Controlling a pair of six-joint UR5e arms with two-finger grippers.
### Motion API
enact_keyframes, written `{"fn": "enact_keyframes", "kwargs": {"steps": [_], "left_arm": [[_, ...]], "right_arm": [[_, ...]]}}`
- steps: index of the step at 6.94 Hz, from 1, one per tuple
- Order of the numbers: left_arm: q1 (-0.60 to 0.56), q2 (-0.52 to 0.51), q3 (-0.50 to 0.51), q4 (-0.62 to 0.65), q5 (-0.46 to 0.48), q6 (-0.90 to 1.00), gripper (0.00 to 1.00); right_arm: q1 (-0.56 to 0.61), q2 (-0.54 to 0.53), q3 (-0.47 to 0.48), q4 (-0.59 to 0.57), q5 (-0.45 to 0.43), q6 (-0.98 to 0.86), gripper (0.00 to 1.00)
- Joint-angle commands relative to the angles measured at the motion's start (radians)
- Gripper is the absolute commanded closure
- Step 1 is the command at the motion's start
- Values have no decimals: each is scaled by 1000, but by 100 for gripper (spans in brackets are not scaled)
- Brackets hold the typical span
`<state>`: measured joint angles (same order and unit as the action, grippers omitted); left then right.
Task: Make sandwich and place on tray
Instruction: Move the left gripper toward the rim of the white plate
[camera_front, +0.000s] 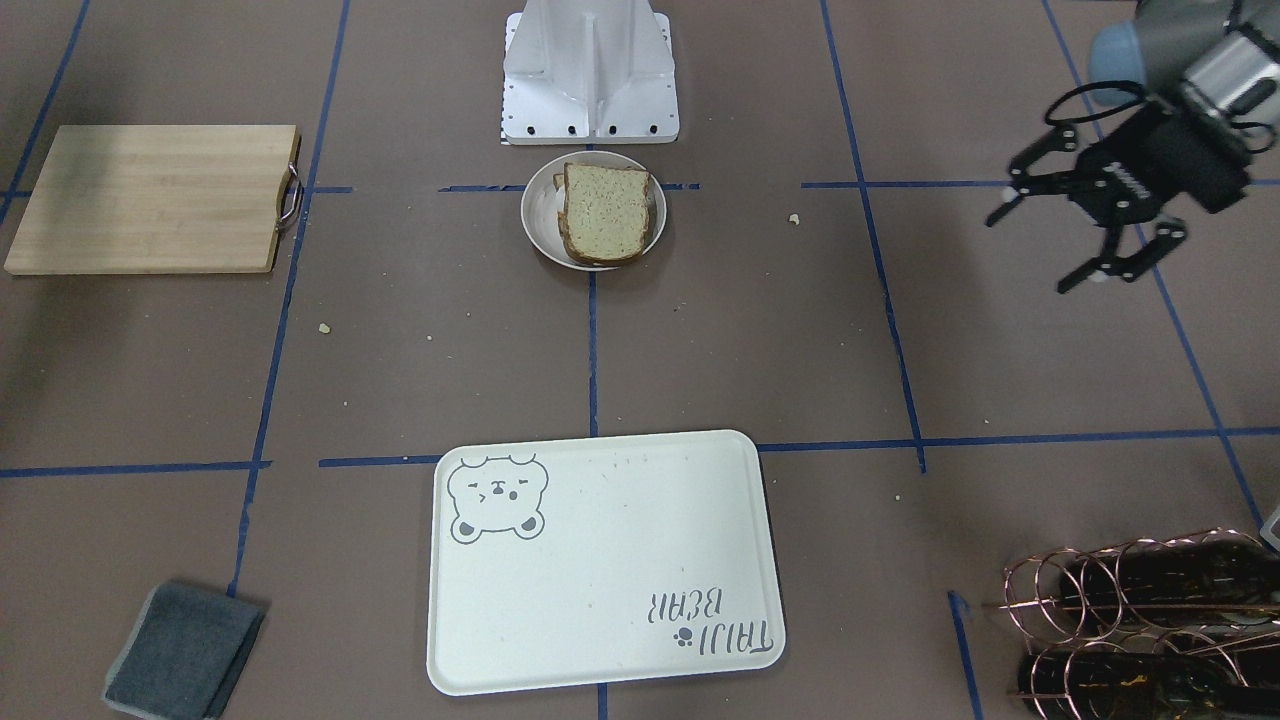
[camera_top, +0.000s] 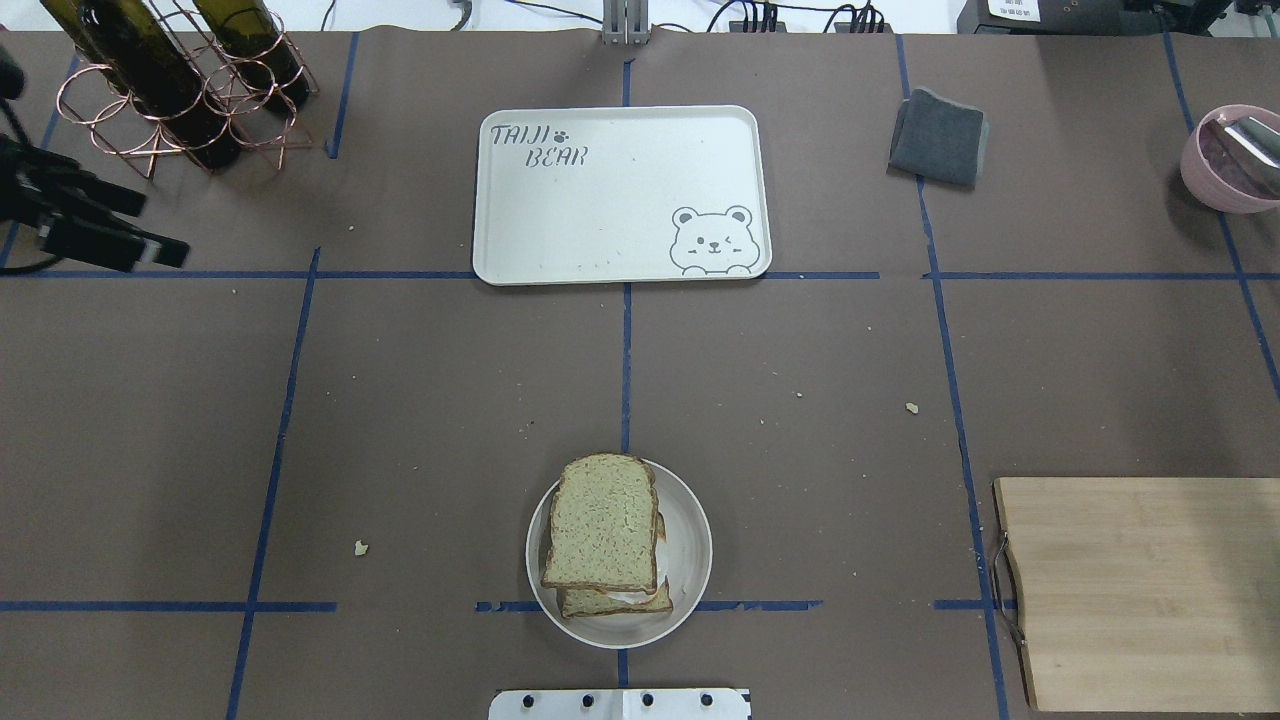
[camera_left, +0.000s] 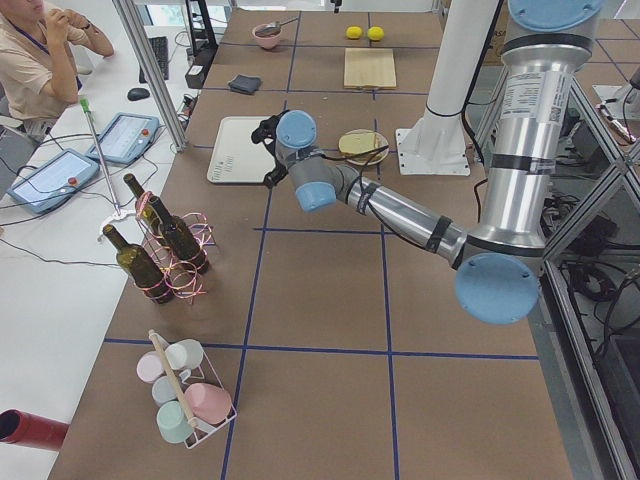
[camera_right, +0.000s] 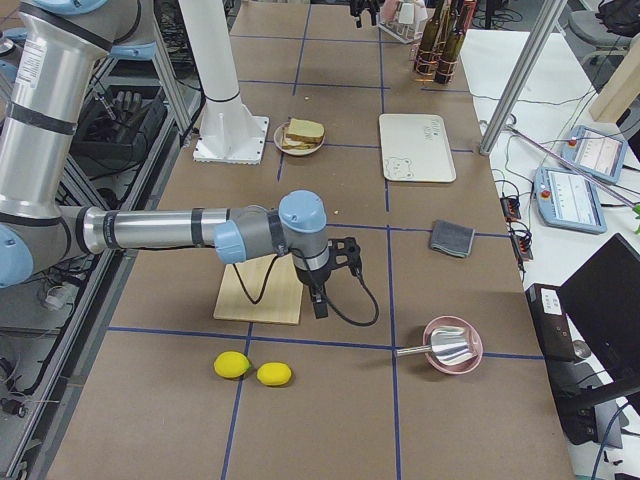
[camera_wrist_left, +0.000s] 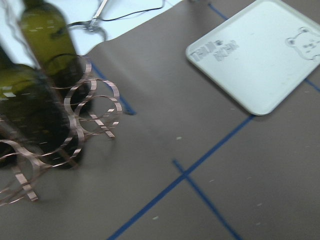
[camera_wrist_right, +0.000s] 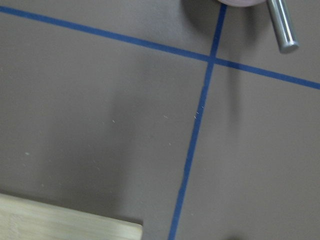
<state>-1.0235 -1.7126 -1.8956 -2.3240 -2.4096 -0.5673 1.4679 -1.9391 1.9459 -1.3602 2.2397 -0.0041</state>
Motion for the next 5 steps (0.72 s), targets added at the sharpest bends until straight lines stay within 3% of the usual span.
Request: {"fn": "enact_keyframes", "kwargs": {"steps": [1,2,3,4,5], "left_arm": [[330,-48,-66,-8,272,-422,0],[484,-50,-66,30,435,-556,0],[611,-58,-68,91,587,-680,9],[726,-62,-53,97,712,-783,30],[794,-62,-37,98,777,-837,39]], "right_arm": [[90,-32,-60,3,0,-91,0],[97,-34,-64,1,4,-83,0],[104,-35,-62,1,20,-71,0],[109,-37,-62,1,24,-71,0],[114,-38,-64,1,26,-71,0]]}}
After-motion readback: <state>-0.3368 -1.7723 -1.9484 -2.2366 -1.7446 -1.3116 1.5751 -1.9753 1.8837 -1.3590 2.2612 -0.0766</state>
